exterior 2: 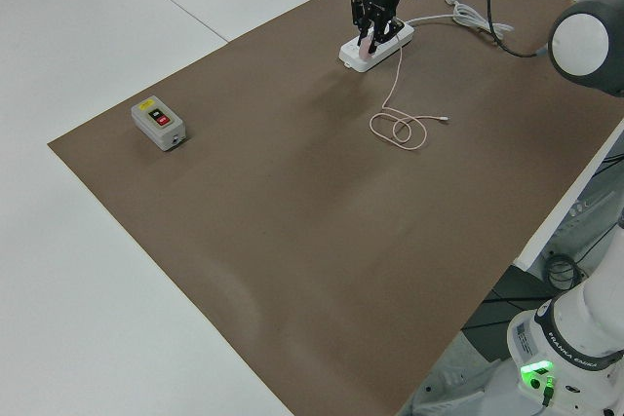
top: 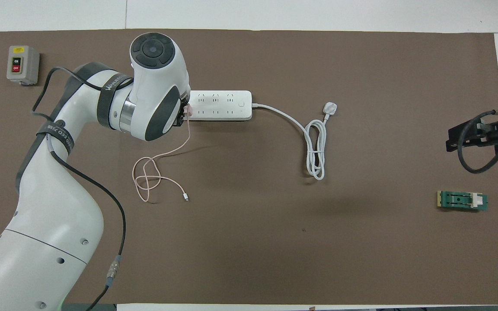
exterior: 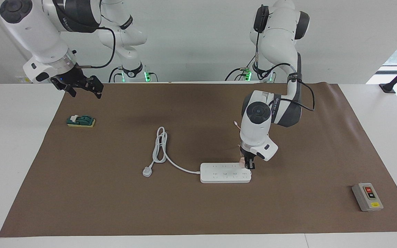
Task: Plug charger into power strip
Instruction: 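Push the charger prongs into the strip socket with the left gripper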
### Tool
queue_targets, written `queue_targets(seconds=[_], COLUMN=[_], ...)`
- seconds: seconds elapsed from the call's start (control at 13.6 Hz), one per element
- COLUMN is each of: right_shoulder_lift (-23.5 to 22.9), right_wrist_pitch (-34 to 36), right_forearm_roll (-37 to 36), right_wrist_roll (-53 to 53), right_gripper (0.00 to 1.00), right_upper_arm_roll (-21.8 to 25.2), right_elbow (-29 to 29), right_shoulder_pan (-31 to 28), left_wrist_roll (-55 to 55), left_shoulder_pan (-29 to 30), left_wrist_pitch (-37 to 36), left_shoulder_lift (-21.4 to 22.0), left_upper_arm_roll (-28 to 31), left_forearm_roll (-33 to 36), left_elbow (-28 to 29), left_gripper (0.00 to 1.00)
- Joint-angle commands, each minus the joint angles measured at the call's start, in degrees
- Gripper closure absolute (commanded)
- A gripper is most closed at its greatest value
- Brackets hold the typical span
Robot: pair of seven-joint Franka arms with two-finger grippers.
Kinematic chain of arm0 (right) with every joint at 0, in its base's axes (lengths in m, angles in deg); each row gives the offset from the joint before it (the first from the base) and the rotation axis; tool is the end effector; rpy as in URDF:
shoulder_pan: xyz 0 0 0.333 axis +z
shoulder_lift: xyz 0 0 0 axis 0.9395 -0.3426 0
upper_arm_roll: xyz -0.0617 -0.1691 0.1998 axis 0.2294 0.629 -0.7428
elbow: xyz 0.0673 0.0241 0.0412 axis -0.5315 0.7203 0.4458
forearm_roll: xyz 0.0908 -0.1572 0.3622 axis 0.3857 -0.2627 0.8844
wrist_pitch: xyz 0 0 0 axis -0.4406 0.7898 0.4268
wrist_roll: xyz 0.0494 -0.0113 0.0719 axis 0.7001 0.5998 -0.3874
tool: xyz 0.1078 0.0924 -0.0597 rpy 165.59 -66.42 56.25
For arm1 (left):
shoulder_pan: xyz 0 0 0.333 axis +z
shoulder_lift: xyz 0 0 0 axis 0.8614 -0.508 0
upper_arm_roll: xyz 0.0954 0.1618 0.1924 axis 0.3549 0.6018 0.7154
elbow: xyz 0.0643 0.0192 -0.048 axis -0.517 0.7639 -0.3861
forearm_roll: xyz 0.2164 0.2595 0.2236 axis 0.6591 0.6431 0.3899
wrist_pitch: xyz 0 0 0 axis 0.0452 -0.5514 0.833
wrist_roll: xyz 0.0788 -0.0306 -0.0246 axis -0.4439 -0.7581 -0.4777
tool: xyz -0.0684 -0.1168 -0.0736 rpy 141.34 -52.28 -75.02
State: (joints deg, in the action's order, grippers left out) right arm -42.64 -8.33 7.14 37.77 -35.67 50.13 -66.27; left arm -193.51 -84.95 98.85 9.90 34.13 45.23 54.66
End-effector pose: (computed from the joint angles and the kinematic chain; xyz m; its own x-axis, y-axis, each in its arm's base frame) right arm 0.5502 -0.0213 0.4936 0.9828 -0.1101 -0.1483 -0.1108 -0.9938 0.0030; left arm 0.6383 -0.2865 0.2604 0.1102 0.9897 0.0908 0.9937 -0.1116 0.0104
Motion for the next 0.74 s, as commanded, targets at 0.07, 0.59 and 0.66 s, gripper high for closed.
queue_targets(seconds=[0.07, 0.59, 0.66], right_shoulder_lift=[-0.71, -0.71, -0.71], right_wrist_pitch=[0.82, 1.00, 1.00], right_forearm_roll=[-1.01, -0.93, -0.93], right_wrist_roll=[-1.27, -1.27, -1.27], right_gripper=[0.00, 0.00, 0.00], right_upper_arm_roll=[-0.18, -0.18, -0.18], right_elbow=[-1.09, -1.18, -1.18], right_shoulder_pan=[-0.09, -0.09, -0.09], left_wrist_roll=[0.48, 0.21, 0.13], left_shoulder_pan=[-0.97, -2.64, -2.64], left_wrist_pitch=[1.47, 6.57, 6.57], left_shoulder_lift=[1.90, 3.05, 2.87], left_upper_arm_roll=[0.47, 0.65, 0.65], left_forearm_roll=[0.46, 0.46, 0.55], left_elbow=[5.42, 10.45, 10.45], left_gripper=[1.00, 1.00, 1.00])
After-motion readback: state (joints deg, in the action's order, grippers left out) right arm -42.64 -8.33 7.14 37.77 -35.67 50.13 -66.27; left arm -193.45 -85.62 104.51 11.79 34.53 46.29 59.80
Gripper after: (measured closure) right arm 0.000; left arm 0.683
